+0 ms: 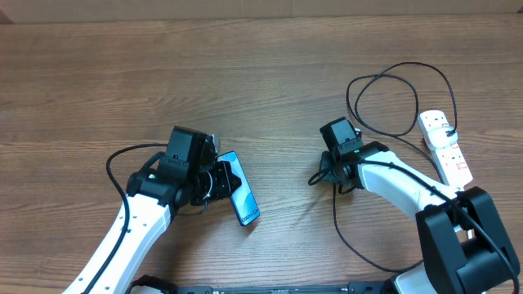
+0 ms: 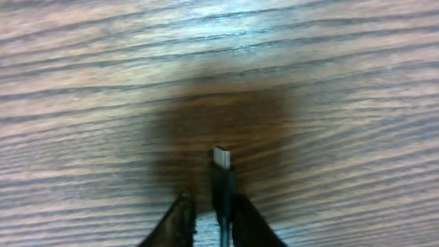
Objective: Plug charger to phone and switch on socket
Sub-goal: 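Grasp the black cable just behind its plug with the right gripper, then lift the plug with the right gripper toward the phone's bottom port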
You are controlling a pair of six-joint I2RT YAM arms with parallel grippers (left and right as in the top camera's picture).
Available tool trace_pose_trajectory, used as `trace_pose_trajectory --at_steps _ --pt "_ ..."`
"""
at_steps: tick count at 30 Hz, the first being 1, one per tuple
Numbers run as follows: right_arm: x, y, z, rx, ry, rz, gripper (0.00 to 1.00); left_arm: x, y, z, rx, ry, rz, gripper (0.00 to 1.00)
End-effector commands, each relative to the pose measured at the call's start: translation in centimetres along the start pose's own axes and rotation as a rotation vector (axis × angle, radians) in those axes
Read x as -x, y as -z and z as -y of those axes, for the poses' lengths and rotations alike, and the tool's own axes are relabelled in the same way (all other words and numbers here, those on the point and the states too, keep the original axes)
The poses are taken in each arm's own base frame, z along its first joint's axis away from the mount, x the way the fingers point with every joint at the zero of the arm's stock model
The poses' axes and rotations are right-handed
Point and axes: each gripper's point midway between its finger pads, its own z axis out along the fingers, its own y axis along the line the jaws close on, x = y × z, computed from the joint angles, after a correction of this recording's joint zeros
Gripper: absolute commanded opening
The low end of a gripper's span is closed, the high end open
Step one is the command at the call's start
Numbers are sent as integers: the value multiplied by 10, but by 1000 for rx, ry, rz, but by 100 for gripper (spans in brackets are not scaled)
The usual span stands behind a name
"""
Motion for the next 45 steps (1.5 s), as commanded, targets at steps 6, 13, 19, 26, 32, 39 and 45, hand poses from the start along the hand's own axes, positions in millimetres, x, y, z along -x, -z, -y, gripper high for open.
trace_pose_trajectory --at_steps 6,13,19,26,32,39,45 --pt "-33 -17 8 -11 20 -103 23 2 2 7 -31 2 0 4" --pt "-32 -17 -1 34 20 -108 4 2 2 7 -31 2 -1 4" --pt "-32 -1 -35 222 182 -153 4 2 2 12 -59 -6 -6 4" --pt "-40 63 -91 604 330 -188 4 21 18 48 -300 -87 20 4" --pt "-64 129 -102 818 414 -210 4 51 54 48 -499 -108 91 4" --pt "-96 217 -121 1273 646 -150 4 70 105 69 -788 -308 174 4" --pt "-98 220 -131 1456 705 -92 4 72 119 84 -853 -377 190 4"
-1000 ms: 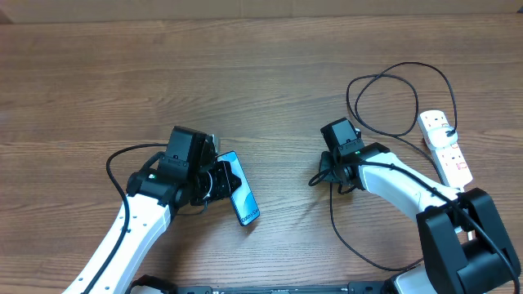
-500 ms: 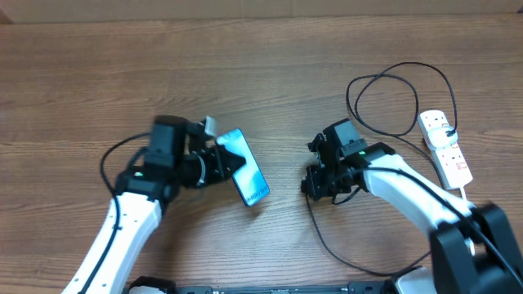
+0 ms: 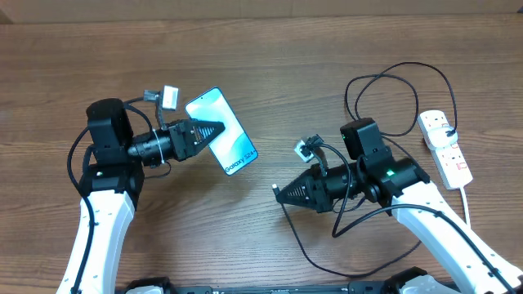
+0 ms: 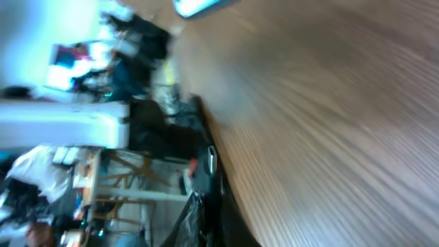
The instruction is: Plug charger to phone and switch on socket
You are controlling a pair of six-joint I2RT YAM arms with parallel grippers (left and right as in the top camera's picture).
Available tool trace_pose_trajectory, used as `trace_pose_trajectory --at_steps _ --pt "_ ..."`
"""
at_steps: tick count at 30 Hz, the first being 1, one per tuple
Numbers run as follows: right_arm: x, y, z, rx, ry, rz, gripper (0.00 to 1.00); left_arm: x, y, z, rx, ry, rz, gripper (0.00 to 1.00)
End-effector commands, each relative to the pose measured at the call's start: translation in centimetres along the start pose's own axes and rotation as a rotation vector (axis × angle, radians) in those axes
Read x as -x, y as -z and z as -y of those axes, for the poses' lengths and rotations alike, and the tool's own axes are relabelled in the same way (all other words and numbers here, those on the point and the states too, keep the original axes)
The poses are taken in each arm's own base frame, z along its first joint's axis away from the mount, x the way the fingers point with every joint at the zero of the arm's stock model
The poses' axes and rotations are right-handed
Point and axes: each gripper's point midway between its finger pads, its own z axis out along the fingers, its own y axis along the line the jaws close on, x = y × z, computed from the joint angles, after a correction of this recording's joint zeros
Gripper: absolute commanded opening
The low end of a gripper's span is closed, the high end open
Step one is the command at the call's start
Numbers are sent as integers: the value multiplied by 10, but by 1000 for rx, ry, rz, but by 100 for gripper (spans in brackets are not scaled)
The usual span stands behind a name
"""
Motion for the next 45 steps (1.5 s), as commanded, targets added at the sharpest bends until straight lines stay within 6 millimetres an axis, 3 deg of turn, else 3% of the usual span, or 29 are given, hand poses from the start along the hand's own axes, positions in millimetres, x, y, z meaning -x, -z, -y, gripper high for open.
trace_pose_trajectory --at_steps 1,10,16,23,35,45 --pt "-7 -4 -16 165 38 1 4 -6 -1 23 -112 -7 -57 5" --pt "11 -7 -10 162 77 40 4 -6 0 23 -115 -15 -57 5" --pt "15 -13 -9 177 86 38 4 -8 3 44 -218 -101 -93 4" --pt "11 -28 -6 200 101 9 4 -8 4 46 -227 -96 -99 4" --pt "30 -27 -10 203 170 59 4 -16 -4 52 -249 -98 -132 5" --pt "30 -26 -12 219 151 53 4 -14 -5 48 -224 -94 -117 4"
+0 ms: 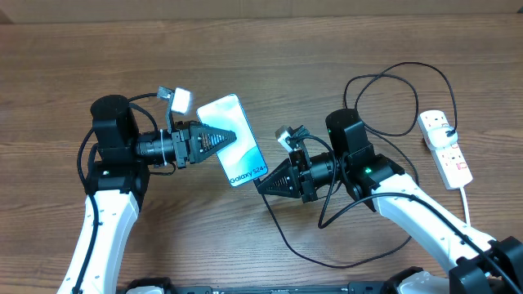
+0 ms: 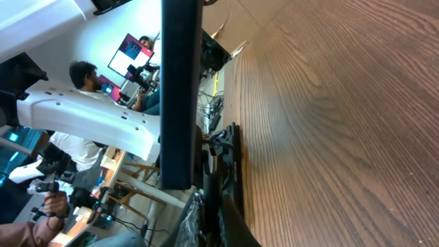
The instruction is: Plug charger to phone and switch on socket
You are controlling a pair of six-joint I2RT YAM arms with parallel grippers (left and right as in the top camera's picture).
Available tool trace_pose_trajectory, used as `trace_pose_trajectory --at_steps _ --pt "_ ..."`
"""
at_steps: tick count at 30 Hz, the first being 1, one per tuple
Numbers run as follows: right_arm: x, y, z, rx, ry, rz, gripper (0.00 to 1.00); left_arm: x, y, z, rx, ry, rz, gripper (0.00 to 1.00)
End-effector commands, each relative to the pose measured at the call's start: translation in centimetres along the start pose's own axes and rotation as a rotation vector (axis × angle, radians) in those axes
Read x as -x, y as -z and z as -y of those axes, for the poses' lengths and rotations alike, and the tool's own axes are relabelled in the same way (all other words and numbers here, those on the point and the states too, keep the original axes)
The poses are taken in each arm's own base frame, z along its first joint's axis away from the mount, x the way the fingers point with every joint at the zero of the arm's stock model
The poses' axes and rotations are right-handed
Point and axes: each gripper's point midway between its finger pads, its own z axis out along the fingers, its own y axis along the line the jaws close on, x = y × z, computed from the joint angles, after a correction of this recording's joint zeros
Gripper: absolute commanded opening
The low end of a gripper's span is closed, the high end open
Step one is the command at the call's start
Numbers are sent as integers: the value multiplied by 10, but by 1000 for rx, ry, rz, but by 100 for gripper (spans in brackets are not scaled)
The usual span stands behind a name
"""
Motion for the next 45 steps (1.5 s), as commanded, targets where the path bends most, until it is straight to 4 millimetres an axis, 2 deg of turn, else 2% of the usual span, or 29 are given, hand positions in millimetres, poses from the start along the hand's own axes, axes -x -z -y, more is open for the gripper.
trace_pose_trajectory --at_steps 1,45 --pt "-3 -2 -5 35 -16 -10 4 3 -1 1 5 -10 3 4" --pt "0 -2 -5 31 -15 -3 4 5 -7 -5 46 36 18 4"
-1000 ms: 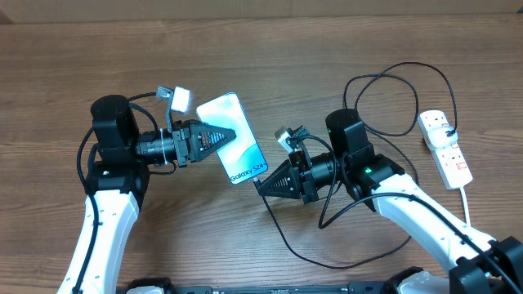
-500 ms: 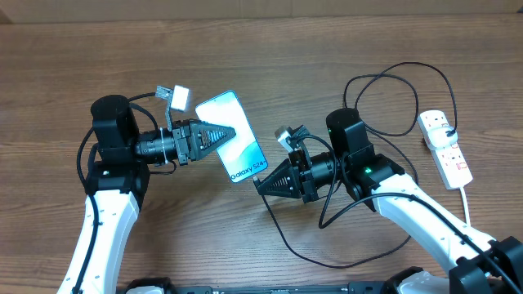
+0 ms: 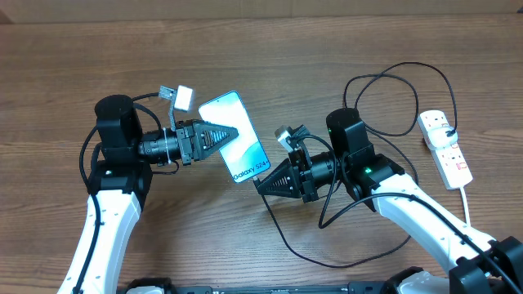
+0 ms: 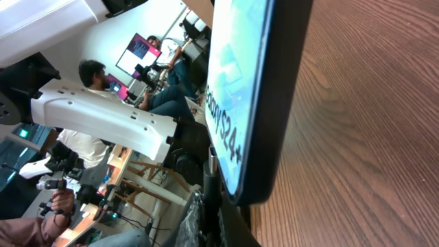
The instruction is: Plug charger to phone and switch on socket
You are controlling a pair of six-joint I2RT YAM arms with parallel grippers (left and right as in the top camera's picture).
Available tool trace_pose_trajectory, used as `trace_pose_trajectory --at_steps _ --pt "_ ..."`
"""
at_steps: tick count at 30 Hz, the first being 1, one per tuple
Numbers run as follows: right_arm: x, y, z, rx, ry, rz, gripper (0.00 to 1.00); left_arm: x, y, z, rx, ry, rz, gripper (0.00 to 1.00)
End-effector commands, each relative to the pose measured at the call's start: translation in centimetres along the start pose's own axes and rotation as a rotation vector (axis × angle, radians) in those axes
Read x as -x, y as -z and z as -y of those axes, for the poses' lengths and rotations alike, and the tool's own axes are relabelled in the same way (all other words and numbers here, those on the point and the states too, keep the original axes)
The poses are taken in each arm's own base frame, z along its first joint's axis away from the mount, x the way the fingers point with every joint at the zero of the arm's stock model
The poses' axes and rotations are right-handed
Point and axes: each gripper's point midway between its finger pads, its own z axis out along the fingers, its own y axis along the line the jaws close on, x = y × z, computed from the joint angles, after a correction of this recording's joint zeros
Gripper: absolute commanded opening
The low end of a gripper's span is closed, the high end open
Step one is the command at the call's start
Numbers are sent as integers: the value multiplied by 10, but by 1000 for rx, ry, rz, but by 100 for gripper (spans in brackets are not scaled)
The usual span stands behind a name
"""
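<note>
My left gripper (image 3: 230,135) is shut on the phone (image 3: 245,155), holding it above the table with the lit screen facing up and the "Galaxy S24+" end toward the right arm. My right gripper (image 3: 260,186) is shut on the charger plug, its tips just below and right of that end. In the right wrist view the phone (image 4: 254,103) fills the middle with its screen partly showing. The plug (image 4: 211,175) sticks up from my right gripper (image 4: 206,209), right beside the phone's lower edge. Whether it touches the port cannot be told.
The black charger cable (image 3: 384,90) loops over the wooden table (image 3: 327,49) to a white socket strip (image 3: 444,145) at the right edge. More of the cable (image 3: 310,253) trails below the right arm near the front.
In the right wrist view the phone was edge-on and now shows part of its screen, nearer the plug. From overhead both arms and the phone have barely shifted.
At first the left gripper was at the phone lying on the table and the right gripper held the plug low over the wood. Then both were lifted, far apart. By 1.5 s ago phone and plug were close together, and now the plug is at the phone's lower end.
</note>
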Motion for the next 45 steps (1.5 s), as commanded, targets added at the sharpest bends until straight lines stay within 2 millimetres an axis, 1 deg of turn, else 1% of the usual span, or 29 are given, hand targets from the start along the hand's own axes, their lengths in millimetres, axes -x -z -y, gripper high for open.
trace_pose_trajectory --at_steps 1,18,24,28,37,45 --pt "-2 -2 2 -10 -44 -2 4 1 -2 5 -13 1 -9 4" --pt "-1 -2 4 -20 -51 1 4 -2 -2 9 -40 0 -27 4" --pt "1 -2 3 -18 -30 6 4 -3 -1 10 -47 -1 -32 4" --pt "2 -2 3 -18 -26 7 4 -7 -1 17 -84 -20 -55 4" --pt "2 -2 4 -19 -24 8 4 -7 -1 17 -84 -19 -55 4" --pt "2 -2 8 -41 -31 11 4 -7 -1 17 -87 -20 -57 4"
